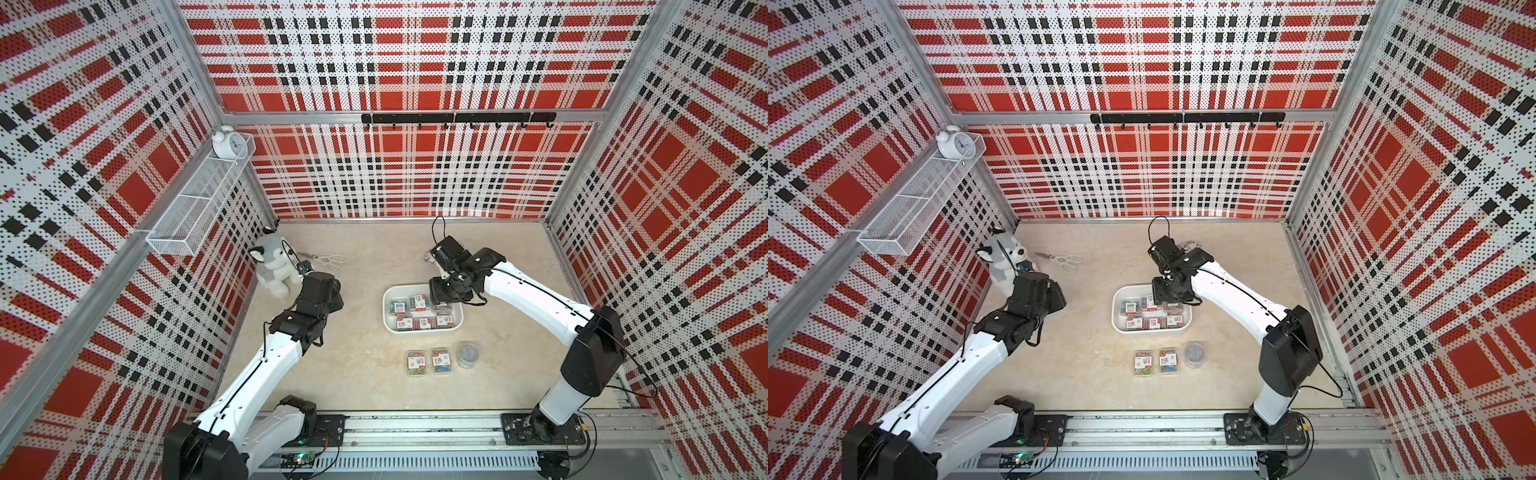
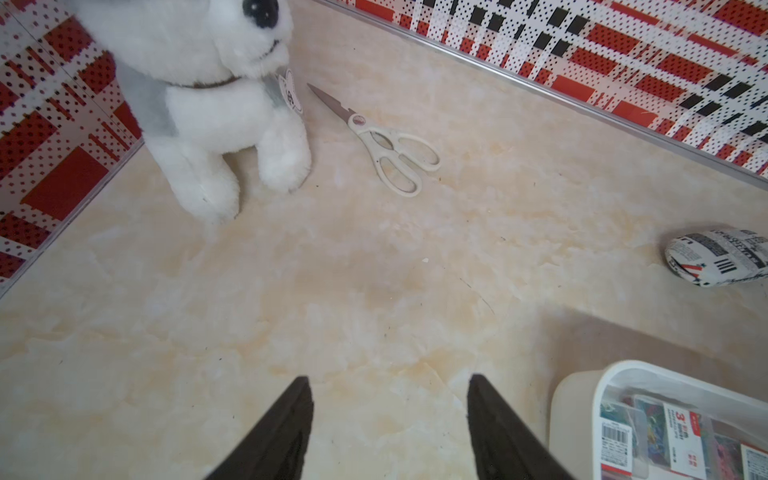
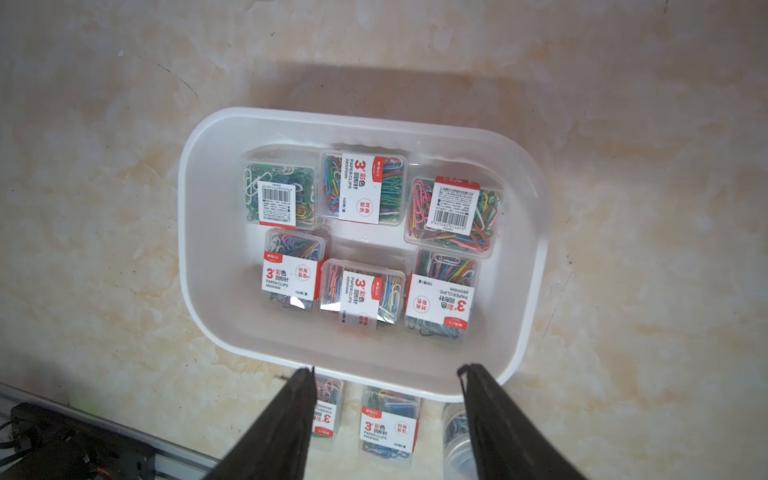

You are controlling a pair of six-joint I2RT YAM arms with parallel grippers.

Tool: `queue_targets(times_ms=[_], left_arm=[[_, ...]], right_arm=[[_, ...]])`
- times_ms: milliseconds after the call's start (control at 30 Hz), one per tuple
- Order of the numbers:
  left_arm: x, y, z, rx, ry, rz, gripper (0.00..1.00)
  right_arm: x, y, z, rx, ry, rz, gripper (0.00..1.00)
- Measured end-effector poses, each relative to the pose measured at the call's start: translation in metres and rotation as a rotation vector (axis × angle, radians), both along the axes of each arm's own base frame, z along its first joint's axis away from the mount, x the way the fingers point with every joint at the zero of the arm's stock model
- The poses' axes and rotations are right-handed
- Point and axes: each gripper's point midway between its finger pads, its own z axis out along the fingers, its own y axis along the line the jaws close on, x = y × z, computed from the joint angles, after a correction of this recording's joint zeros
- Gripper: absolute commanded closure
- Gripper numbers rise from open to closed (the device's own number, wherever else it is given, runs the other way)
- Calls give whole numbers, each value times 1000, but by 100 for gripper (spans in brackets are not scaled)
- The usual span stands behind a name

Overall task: Take the paper clips out of the storage box
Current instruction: Pick up the boxed paper clips from the storage box.

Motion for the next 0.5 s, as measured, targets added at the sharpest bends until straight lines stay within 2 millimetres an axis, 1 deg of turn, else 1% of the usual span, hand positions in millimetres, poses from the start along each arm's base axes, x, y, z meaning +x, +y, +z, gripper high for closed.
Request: queue_targets(times_ms=[200, 367, 500], left_arm=[[0, 0, -10, -6, 10, -21, 36], [2, -3, -8, -11, 1, -38, 35], [3, -5, -8, -12, -2, -48, 35]], right_arm=[[9, 3, -17, -51, 39, -40, 39], [16, 4, -31, -100, 63, -52, 40], [19, 11, -39, -111, 76, -43, 39]])
